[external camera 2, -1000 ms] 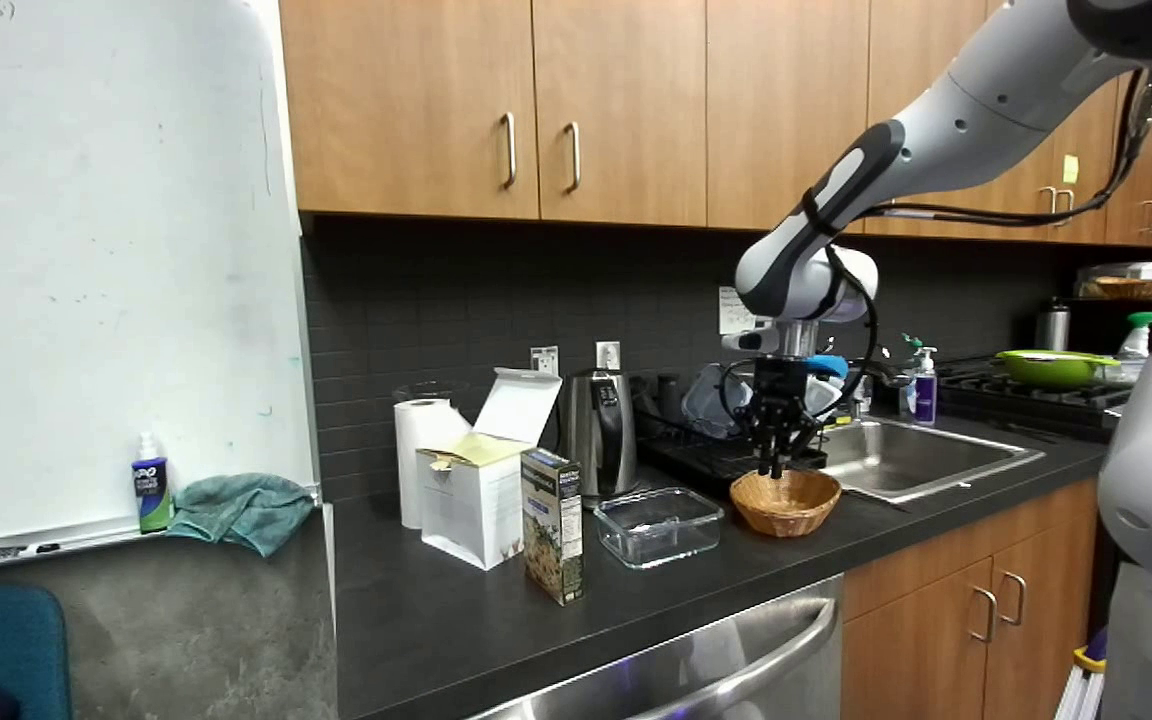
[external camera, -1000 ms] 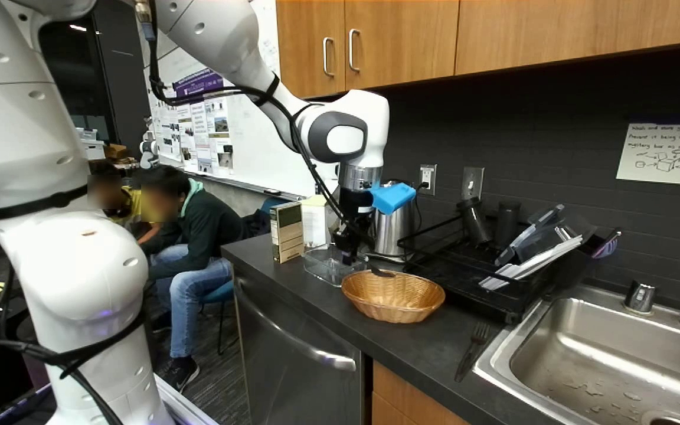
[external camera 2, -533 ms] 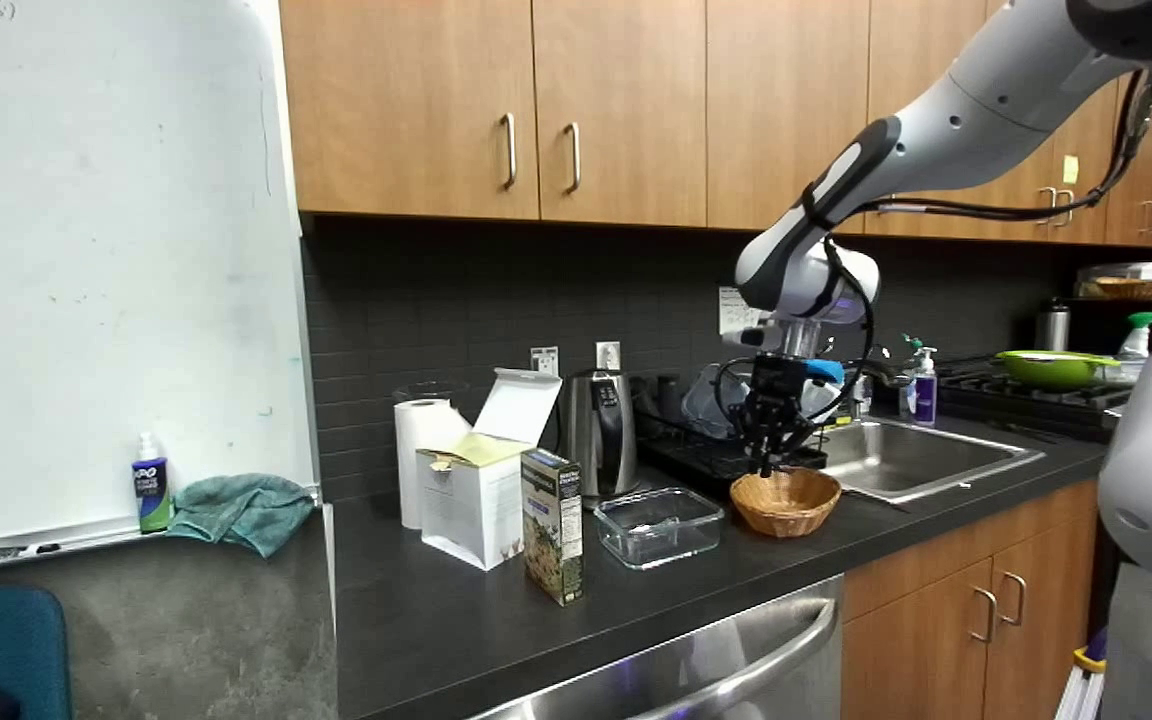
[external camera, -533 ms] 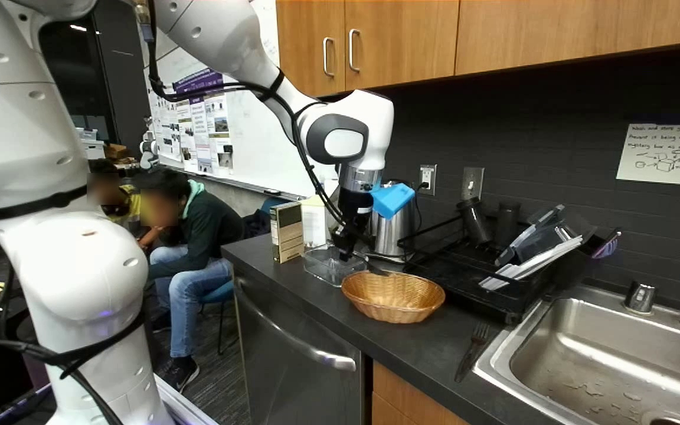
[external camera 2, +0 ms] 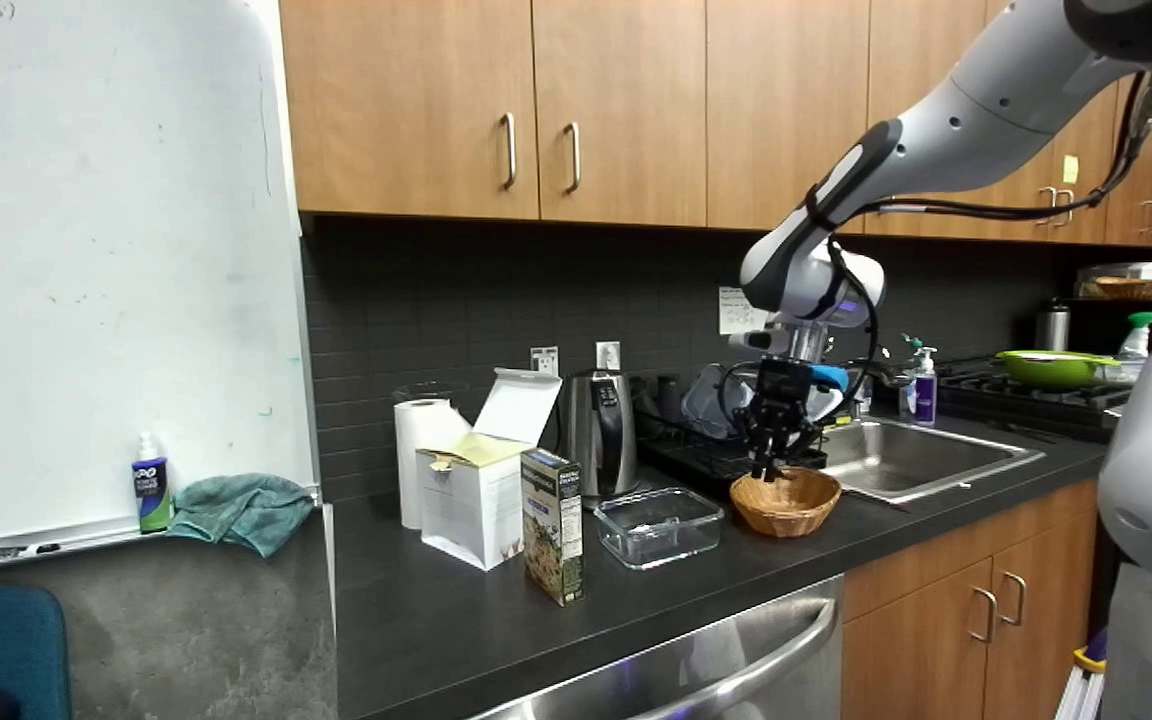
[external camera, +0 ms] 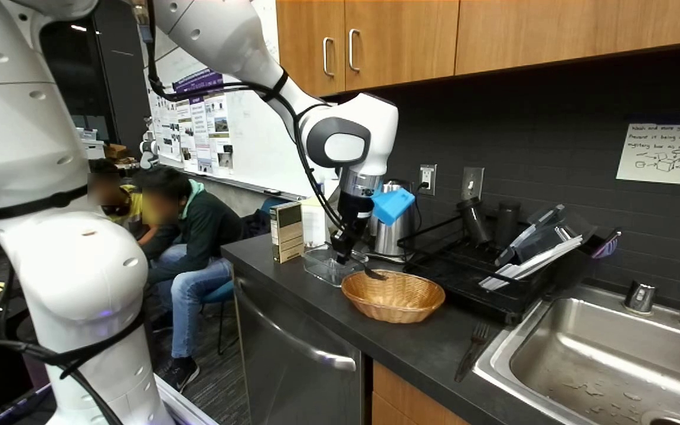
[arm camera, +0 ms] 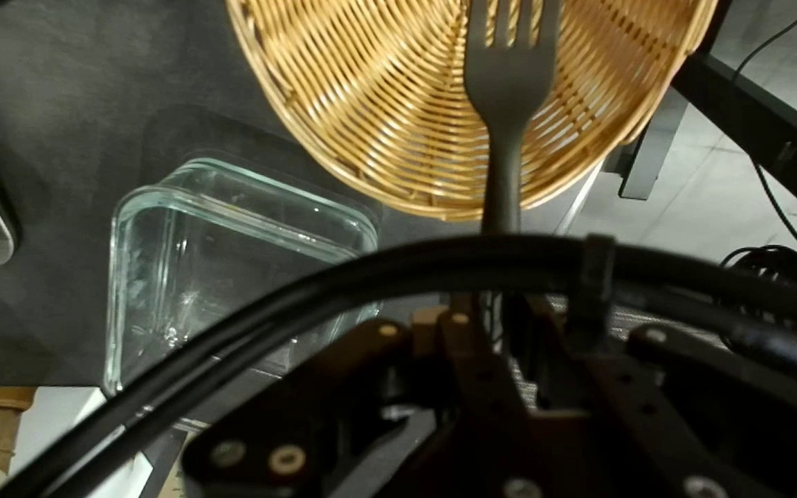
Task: Use the silver spoon in the glass bowl to place contents from the bowl into the basket.
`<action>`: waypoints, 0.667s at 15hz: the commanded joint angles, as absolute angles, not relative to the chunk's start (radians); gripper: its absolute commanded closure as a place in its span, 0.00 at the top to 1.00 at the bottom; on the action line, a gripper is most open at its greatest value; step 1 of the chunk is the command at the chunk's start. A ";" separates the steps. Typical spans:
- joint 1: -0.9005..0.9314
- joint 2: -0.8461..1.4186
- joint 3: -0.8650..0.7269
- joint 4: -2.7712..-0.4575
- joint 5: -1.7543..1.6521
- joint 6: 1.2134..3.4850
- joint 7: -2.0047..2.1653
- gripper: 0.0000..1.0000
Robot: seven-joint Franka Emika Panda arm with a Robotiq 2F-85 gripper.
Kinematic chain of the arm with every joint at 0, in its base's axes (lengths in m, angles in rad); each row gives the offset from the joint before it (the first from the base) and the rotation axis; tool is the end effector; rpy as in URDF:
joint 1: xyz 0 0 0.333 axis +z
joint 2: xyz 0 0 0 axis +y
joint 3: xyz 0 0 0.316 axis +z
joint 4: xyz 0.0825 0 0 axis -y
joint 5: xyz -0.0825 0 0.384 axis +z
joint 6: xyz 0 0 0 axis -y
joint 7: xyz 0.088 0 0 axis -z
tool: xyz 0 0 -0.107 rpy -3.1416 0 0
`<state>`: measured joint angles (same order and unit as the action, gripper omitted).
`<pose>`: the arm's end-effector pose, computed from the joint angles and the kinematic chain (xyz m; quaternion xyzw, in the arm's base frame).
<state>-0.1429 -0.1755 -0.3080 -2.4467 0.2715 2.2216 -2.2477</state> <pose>0.4147 -0.1907 0.3605 -0.6793 -0.7214 -0.1213 0.0592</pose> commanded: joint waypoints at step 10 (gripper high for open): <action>-0.171 -0.121 -0.315 -2.447 0.312 2.201 -2.336 0.04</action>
